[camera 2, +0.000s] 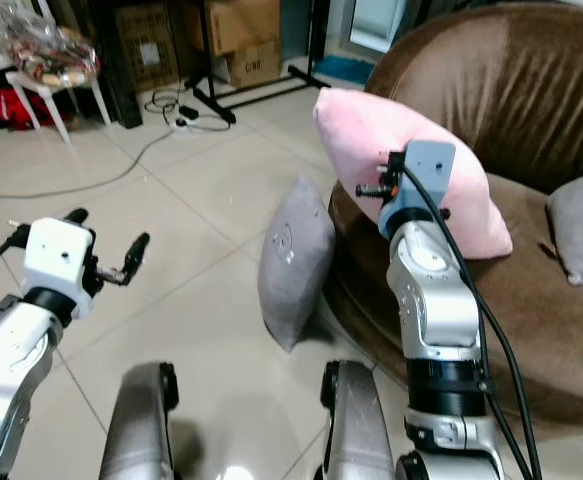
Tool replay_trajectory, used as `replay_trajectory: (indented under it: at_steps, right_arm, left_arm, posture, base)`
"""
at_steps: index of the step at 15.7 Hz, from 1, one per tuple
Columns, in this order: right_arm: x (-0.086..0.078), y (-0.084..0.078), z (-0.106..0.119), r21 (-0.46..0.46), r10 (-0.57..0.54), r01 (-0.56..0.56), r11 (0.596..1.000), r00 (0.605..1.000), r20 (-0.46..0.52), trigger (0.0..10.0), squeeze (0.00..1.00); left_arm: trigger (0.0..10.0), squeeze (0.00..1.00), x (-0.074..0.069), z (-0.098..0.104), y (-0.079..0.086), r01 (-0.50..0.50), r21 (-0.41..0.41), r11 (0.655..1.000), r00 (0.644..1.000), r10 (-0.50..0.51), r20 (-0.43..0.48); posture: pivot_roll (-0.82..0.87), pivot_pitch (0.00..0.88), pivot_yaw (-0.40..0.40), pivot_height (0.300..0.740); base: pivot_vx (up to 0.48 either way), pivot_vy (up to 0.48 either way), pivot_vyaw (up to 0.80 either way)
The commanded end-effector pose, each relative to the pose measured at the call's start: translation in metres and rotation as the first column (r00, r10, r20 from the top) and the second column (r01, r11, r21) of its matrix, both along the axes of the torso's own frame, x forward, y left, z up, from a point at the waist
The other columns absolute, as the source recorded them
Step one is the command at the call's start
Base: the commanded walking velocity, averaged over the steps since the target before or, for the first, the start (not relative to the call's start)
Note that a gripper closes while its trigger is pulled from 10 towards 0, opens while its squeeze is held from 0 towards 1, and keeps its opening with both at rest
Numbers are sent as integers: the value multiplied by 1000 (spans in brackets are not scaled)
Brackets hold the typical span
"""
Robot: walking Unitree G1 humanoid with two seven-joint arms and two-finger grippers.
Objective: Move the pillow to the sofa from floor
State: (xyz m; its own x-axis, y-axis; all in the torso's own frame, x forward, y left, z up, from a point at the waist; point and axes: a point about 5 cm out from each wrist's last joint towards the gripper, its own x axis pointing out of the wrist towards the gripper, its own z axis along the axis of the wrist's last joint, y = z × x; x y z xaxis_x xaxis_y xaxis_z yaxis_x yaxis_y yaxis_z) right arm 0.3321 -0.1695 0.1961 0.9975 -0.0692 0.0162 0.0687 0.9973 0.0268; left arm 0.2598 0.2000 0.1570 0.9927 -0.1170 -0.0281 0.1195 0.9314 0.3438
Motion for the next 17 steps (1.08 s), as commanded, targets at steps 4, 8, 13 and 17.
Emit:
replay_trajectory:
  at_steps: [4, 8, 13, 17]
  right_arm:
    - [-1, 0, 9, 45, -14, 14, 999, 1000, 2, 10000, 0]
    - [-4, -1, 4, 109, -20, 23, 994, 999, -25, 10000, 0]
    - [-7, 0, -1, 113, -11, 18, 993, 998, -62, 10000, 0]
    - [-11, -3, -2, 39, -24, 27, 999, 998, -63, 10000, 0]
  left_arm:
    - [10000, 541, 3, 5, -6, -4, 17, 1000, 1000, 3, 28]
    - [10000, 545, 2, 1, -13, -4, 2, 1000, 1000, 4, 28]
    - [10000, 537, 5, -3, -18, 20, -1, 1000, 1000, -20, 14]
    - [10000, 537, 6, -4, -19, 32, 2, 999, 999, -32, 8]
  posture:
    - [-31, 0, -43, 582]
    - [-32, 0, -42, 617]
    - [-58, 0, -21, 672]
    - [-65, 0, -12, 717]
  base:
    - [0, 0, 0]
    - [0, 0, 0]
    - [0, 0, 0]
    - [0, 0, 0]
